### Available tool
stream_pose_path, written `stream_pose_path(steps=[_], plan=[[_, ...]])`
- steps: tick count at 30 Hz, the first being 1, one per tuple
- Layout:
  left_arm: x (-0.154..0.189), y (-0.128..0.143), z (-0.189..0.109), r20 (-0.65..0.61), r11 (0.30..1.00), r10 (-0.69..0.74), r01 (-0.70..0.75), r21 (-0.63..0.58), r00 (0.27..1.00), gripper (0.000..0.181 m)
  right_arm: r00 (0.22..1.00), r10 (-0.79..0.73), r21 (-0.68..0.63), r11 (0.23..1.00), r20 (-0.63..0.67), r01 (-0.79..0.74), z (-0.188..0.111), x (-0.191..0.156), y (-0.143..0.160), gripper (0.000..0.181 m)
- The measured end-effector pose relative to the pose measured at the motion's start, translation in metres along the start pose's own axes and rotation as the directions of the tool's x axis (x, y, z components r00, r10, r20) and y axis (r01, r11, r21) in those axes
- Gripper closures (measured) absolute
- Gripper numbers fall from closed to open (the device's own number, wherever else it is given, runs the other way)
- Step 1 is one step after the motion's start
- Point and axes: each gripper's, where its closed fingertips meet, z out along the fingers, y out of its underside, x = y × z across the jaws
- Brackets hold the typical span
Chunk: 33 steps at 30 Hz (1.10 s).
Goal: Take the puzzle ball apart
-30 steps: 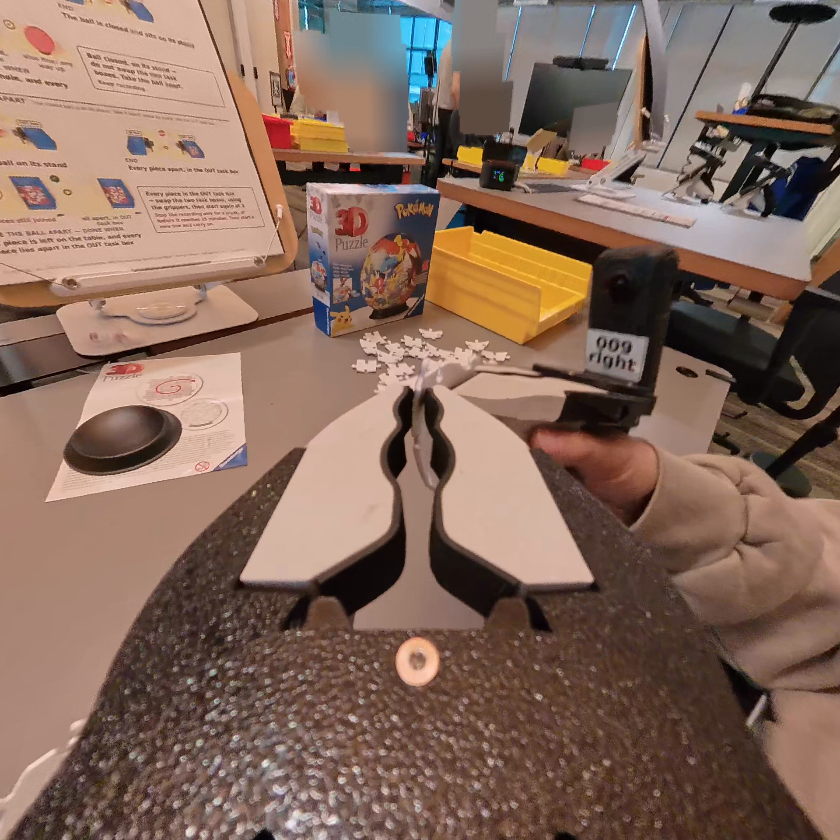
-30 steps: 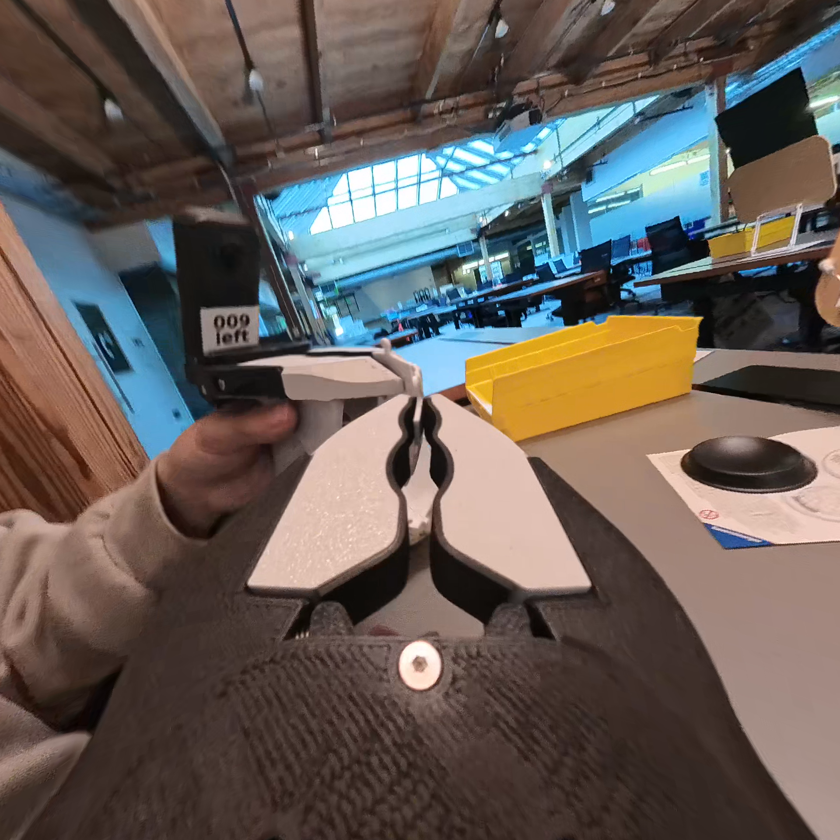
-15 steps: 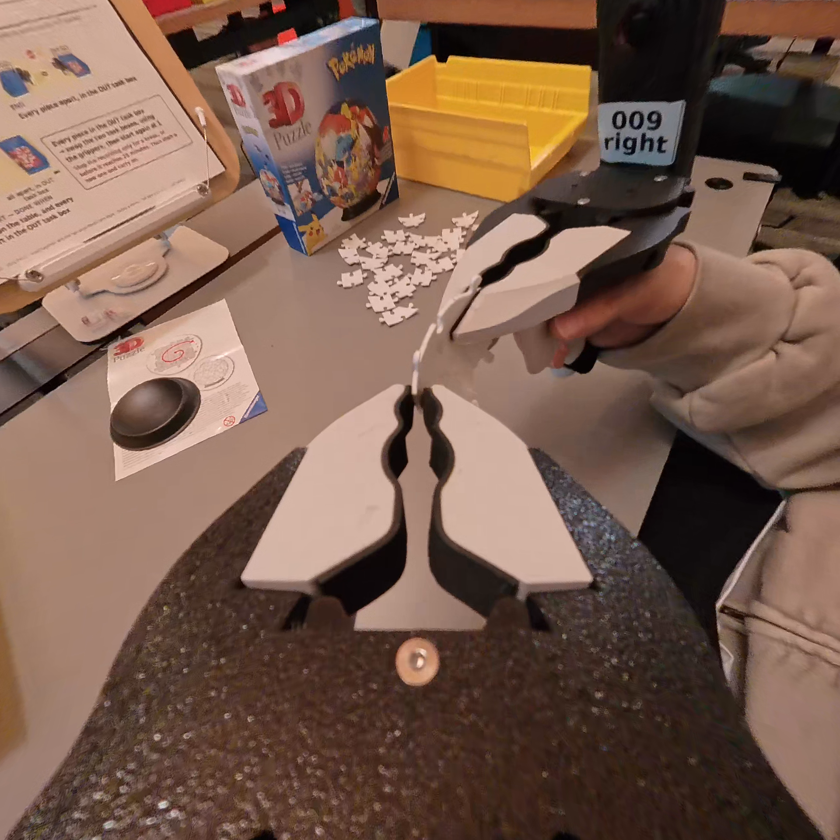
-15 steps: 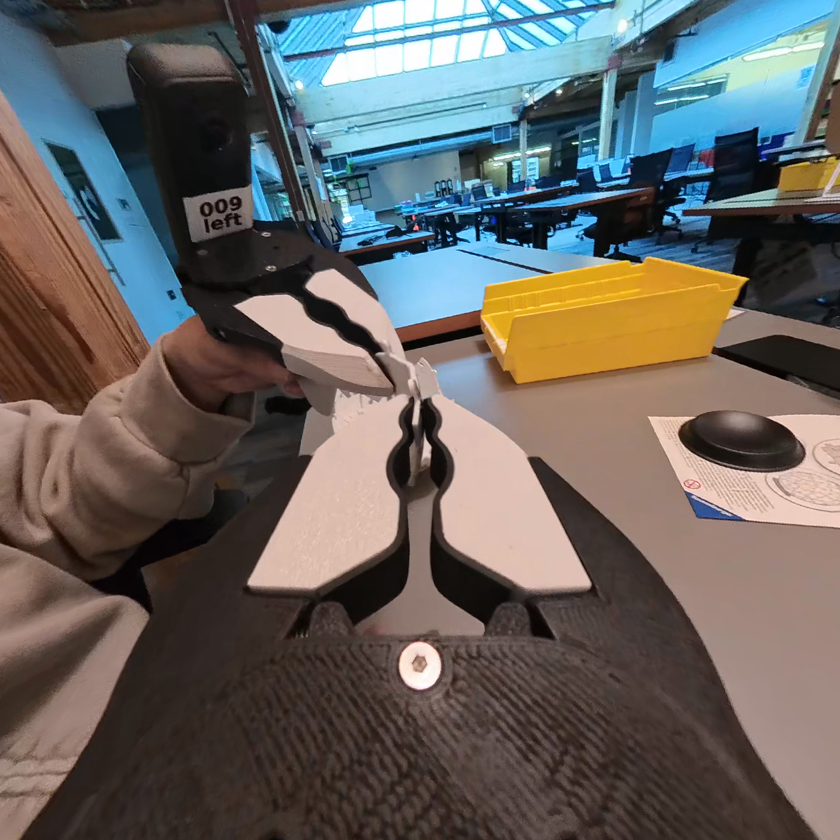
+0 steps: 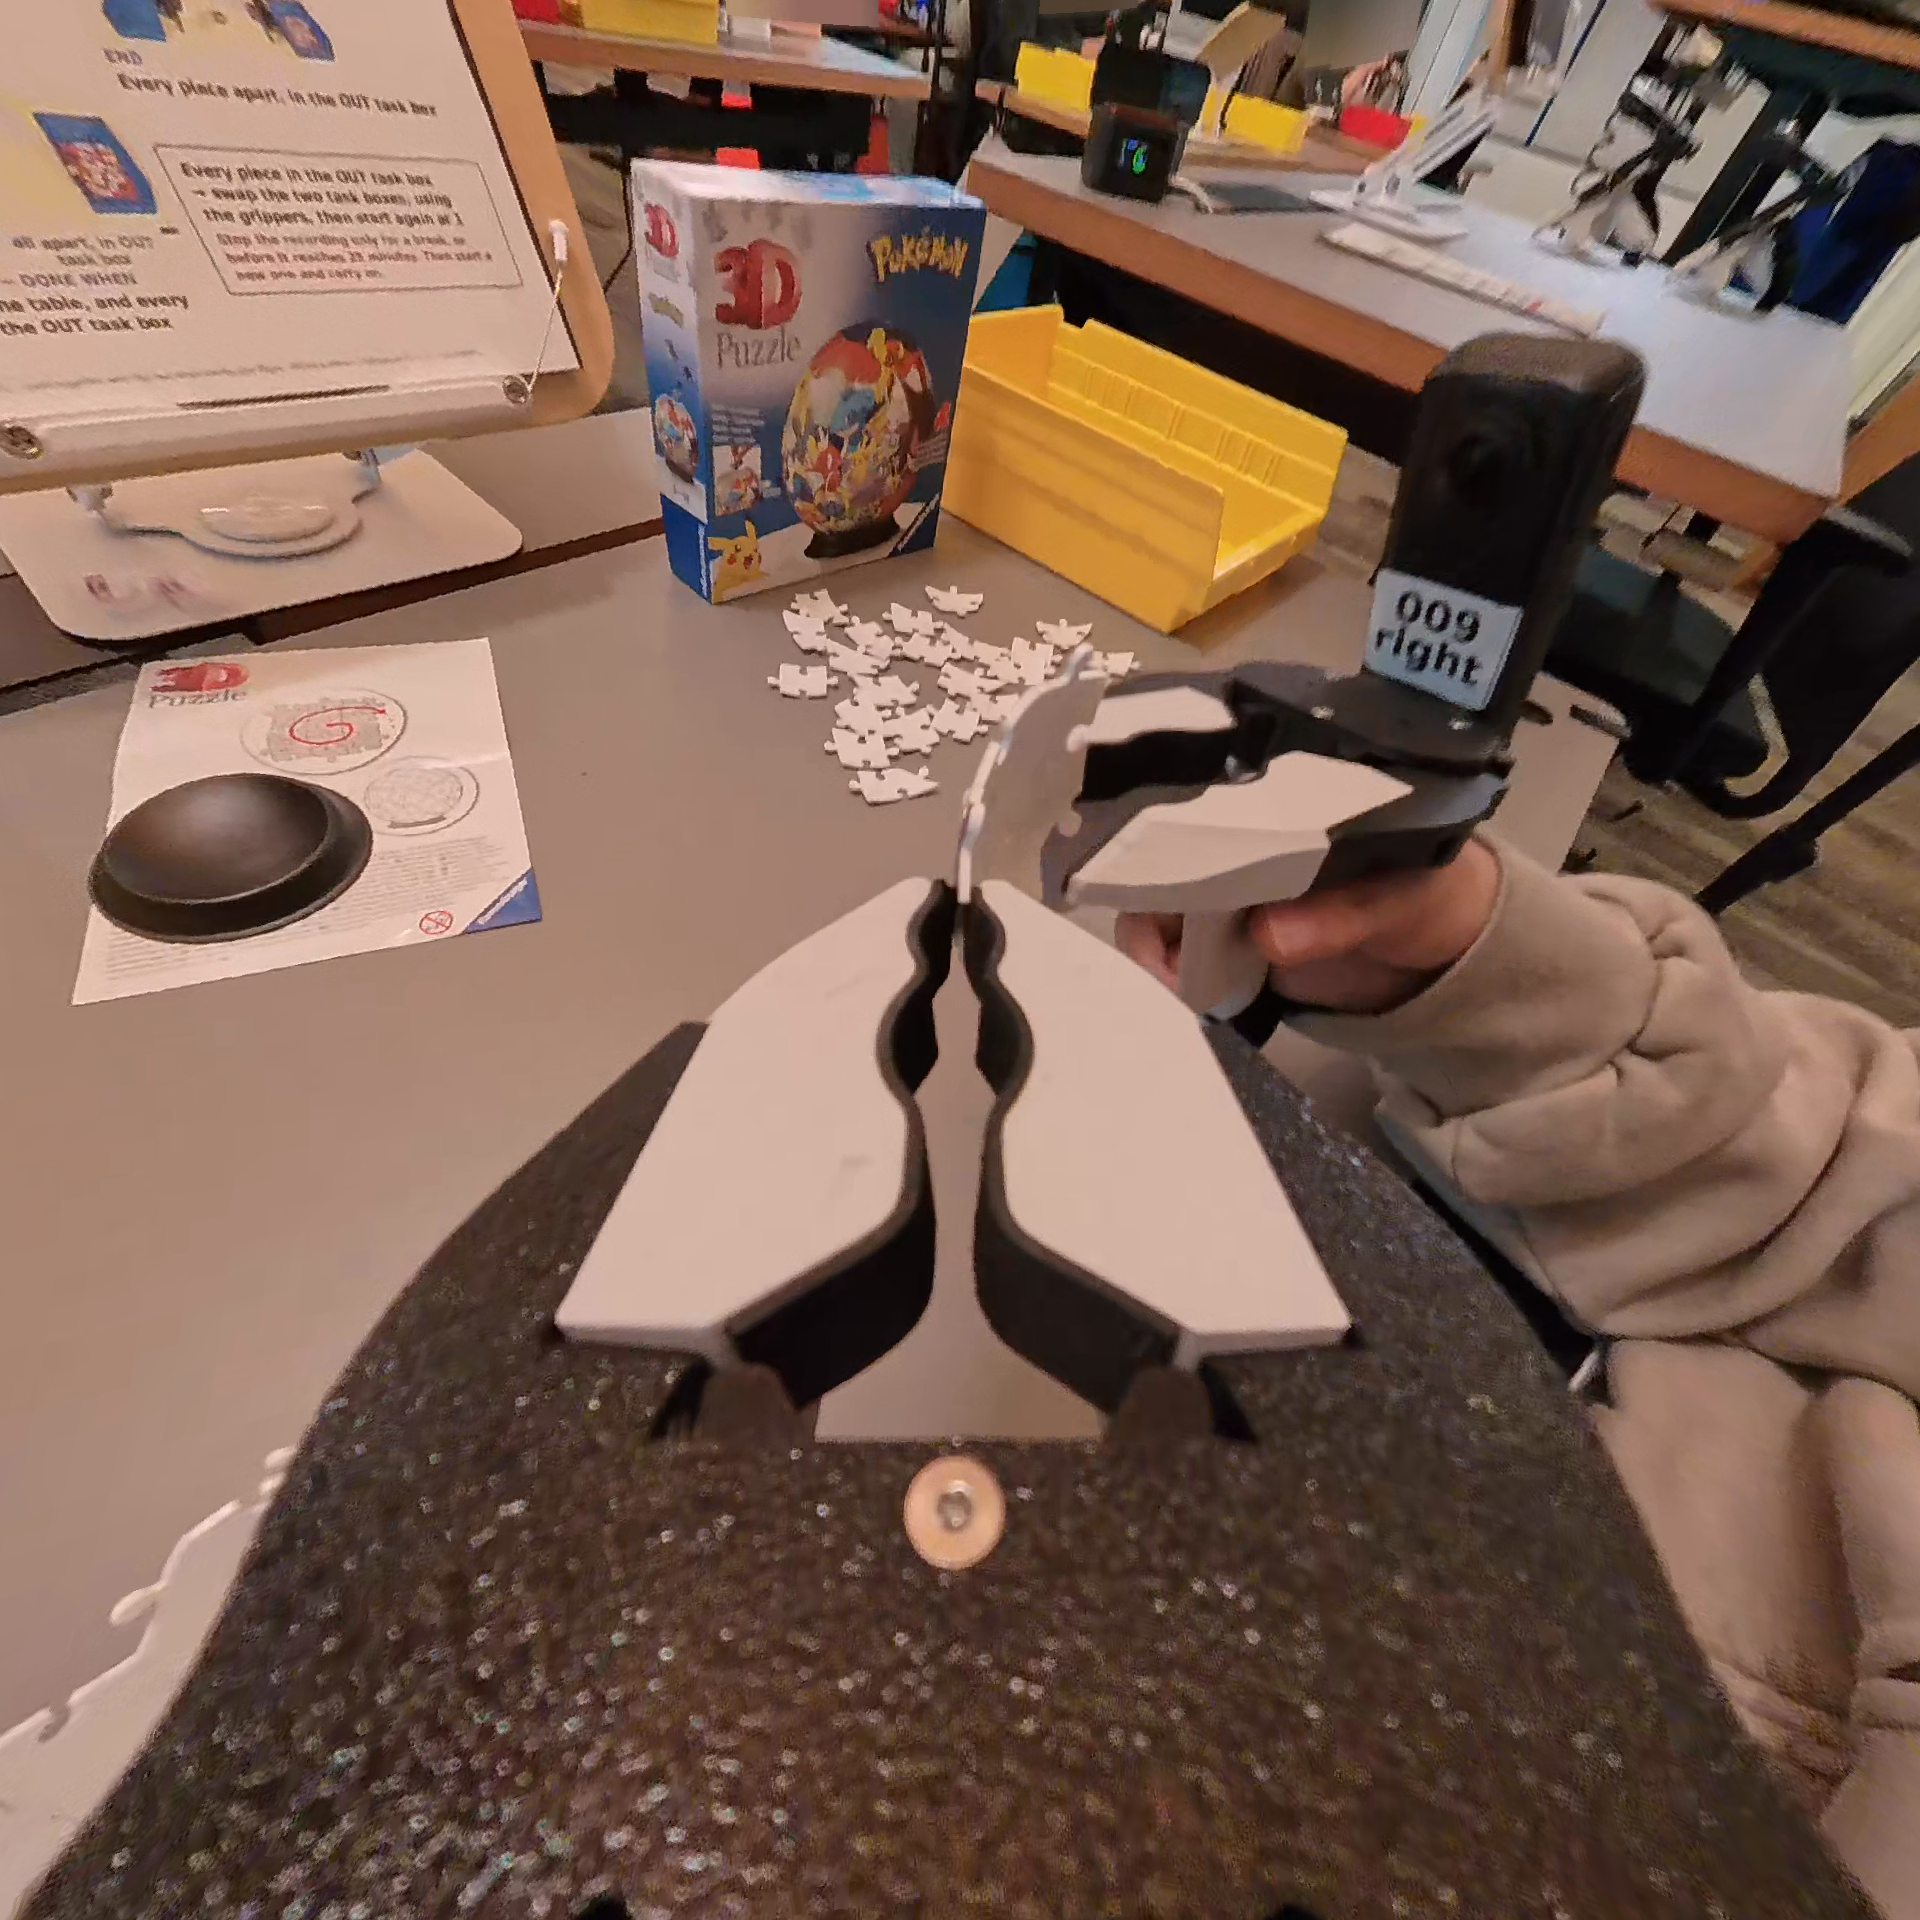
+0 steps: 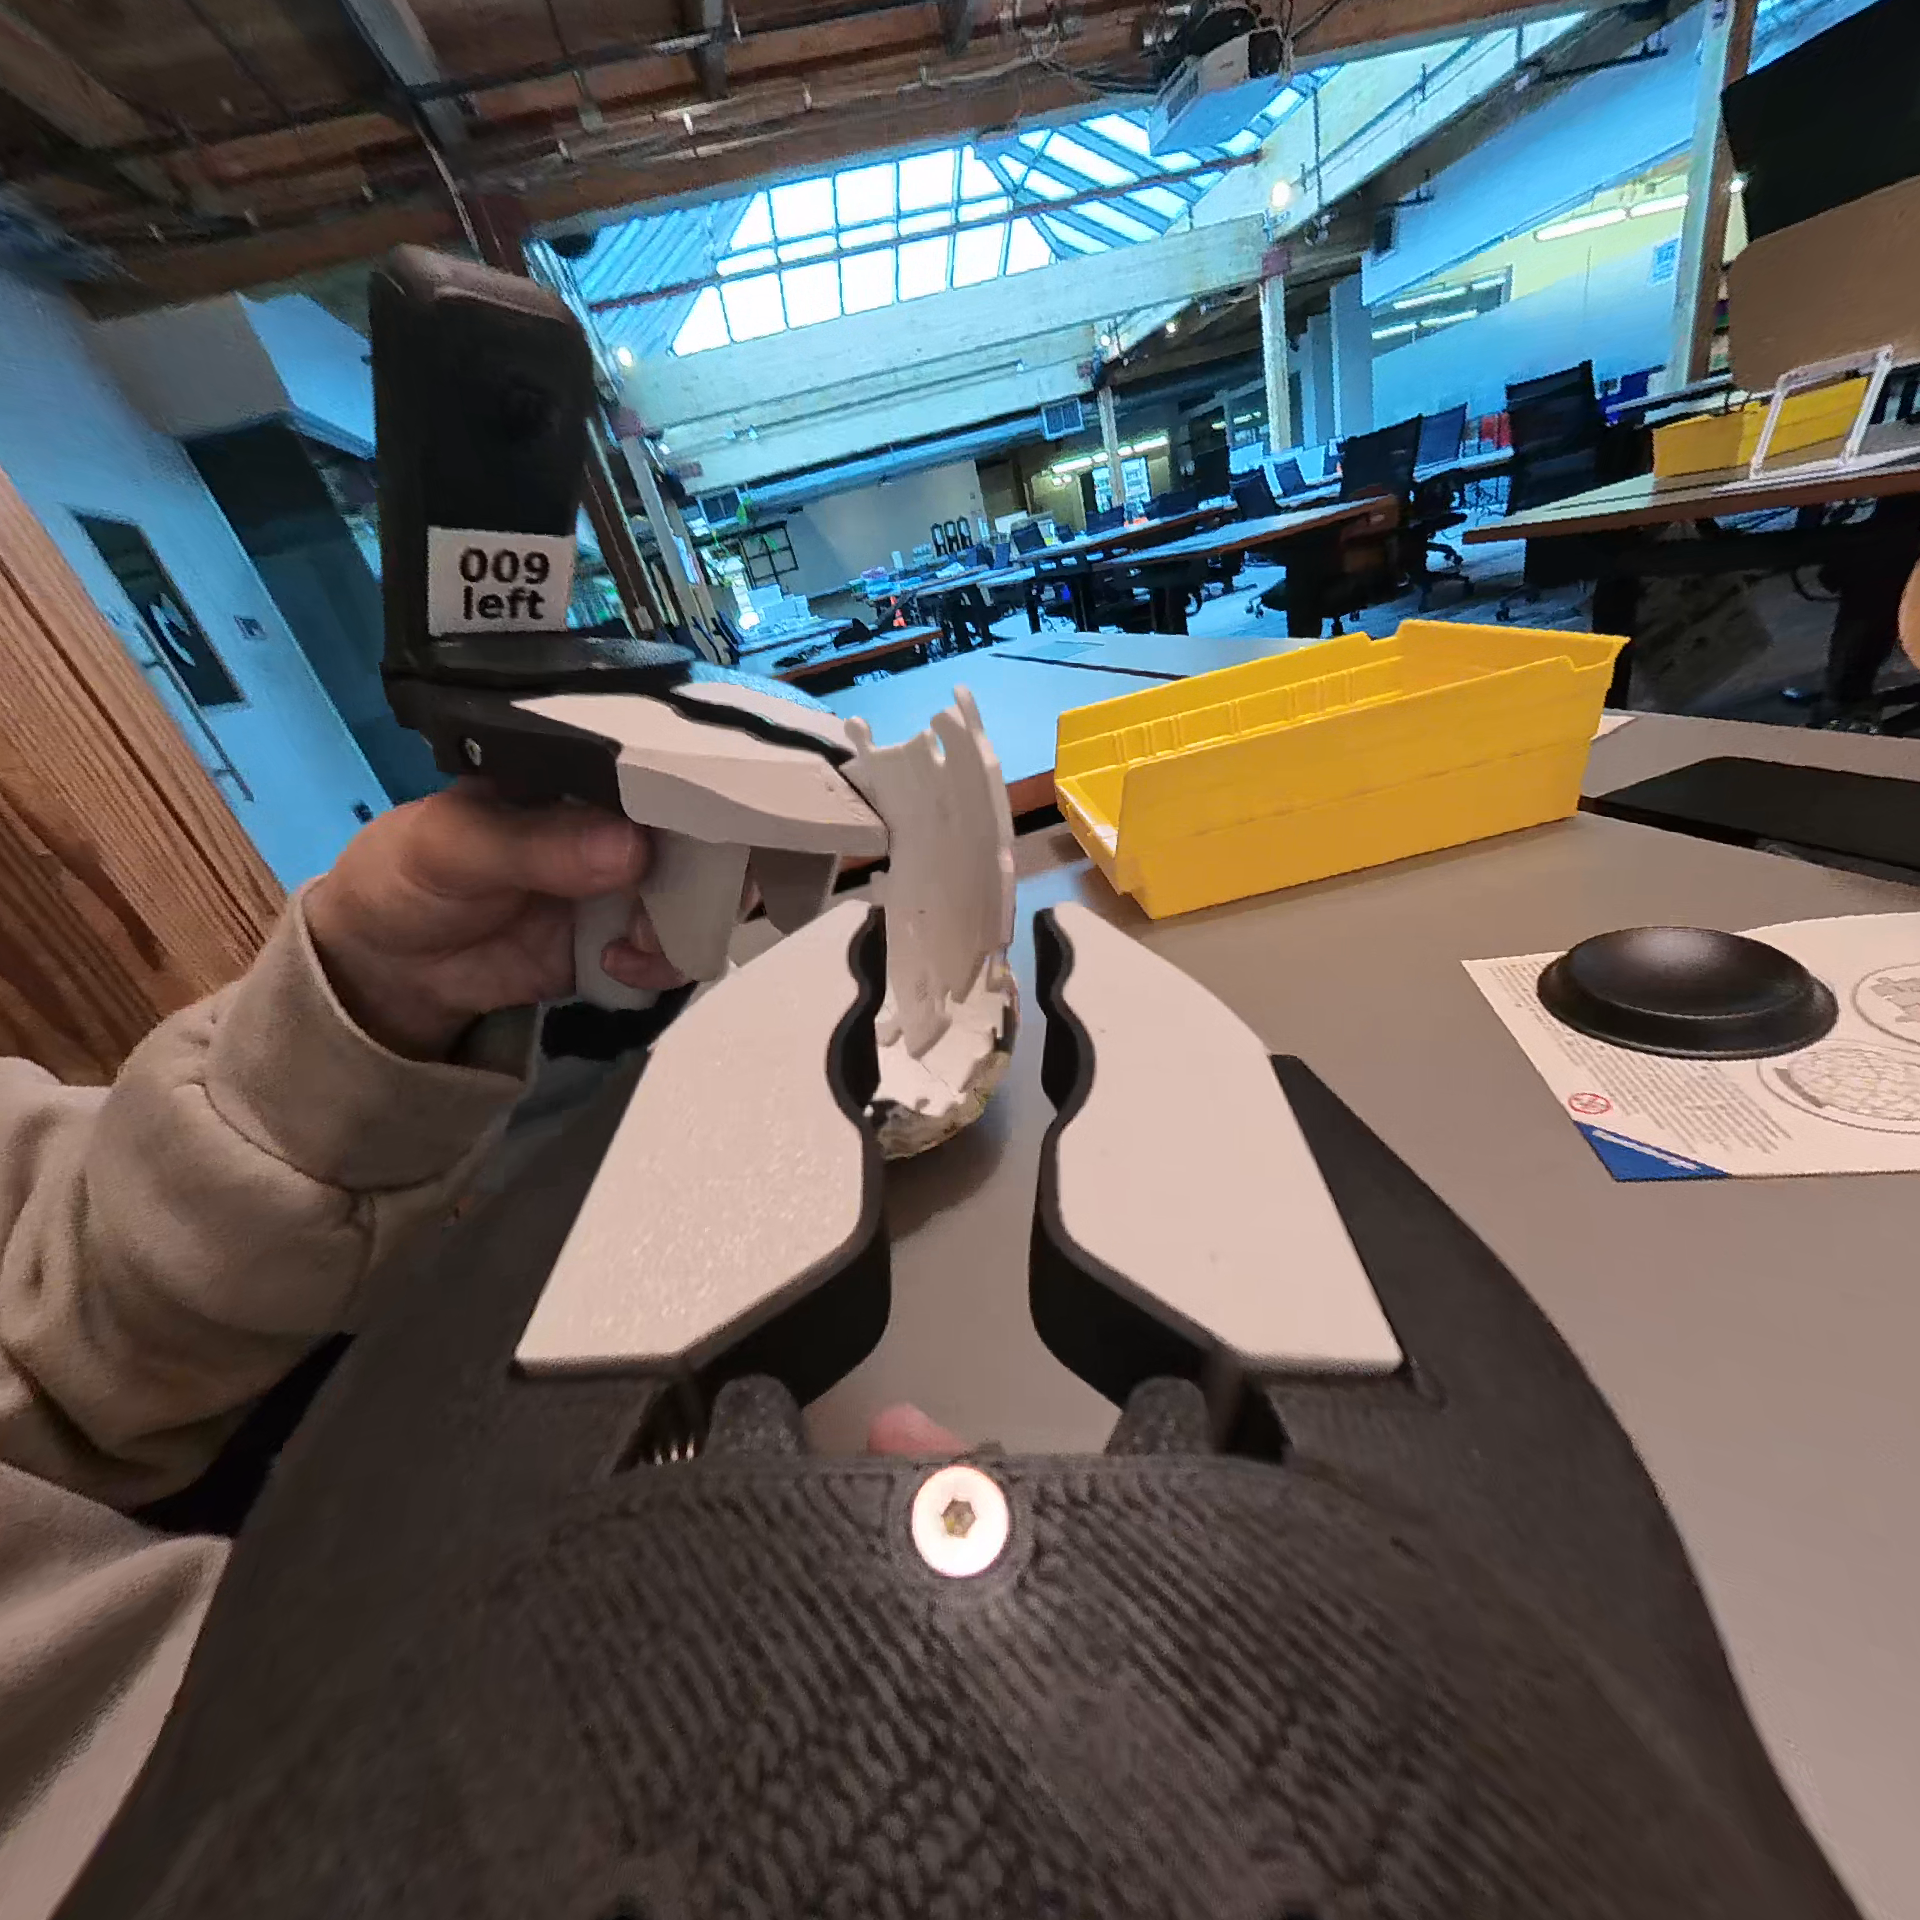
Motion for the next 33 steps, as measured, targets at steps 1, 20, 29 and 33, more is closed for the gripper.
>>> stream_pose_path(steps=[1,20,29,33], plan=[[0.000,-0.001,0.000,-0.001,1.000,-0.001,0.001,0.009,1.000,0.180,1.000,0.009,0.019,1.000,0.008,-0.009,0.002,-0.002,-0.002,0.157],[-0.015,0.010,-0.029,0.060,0.975,0.183,-0.173,-0.139,0.981,0.168,0.944,-0.267,-0.274,0.909,0.196,0.314,0.027,-0.024,0.009,0.178],[-0.010,0.030,-0.025,-0.007,0.958,0.156,-0.153,-0.241,0.988,0.180,0.965,-0.211,-0.215,0.946,0.157,0.242,0.032,-0.022,0.009,0.176],[-0.011,0.032,-0.023,-0.022,0.967,0.081,-0.084,-0.239,0.996,0.179,0.970,-0.179,-0.205,0.956,0.165,0.211,0.030,-0.021,0.011,0.178]])
